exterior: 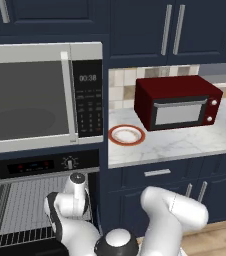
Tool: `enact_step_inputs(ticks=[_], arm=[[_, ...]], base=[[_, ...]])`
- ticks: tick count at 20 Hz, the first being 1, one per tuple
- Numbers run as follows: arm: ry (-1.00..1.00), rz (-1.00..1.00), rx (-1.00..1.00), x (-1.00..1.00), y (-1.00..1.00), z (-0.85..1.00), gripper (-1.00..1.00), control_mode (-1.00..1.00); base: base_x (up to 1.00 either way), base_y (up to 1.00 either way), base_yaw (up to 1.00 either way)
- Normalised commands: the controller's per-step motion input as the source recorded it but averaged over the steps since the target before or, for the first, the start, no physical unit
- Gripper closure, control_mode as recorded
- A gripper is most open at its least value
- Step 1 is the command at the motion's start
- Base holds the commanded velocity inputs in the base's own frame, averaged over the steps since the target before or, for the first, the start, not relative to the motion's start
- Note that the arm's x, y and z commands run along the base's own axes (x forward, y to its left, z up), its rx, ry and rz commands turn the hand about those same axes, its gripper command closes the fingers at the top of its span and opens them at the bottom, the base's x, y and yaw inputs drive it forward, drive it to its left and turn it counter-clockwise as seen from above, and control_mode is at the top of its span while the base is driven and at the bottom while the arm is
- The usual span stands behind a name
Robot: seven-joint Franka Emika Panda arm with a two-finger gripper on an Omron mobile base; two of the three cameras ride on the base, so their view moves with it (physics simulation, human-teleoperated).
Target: Take the fish from the oven and place it on the plate on the counter.
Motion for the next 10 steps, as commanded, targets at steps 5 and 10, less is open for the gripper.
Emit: enact_step_inputs(ticks=[5, 10], arm=[[0.08, -0.01, 0.0, 0.41, 0.18, -0.17, -1.0, -1.0], [0.02, -0.01, -0.03, 0.36, 0.3, -0.43, -1.0, -1.0]], base=[[0.0, 0.0, 0.0], [0.0, 0.0, 0.0]])
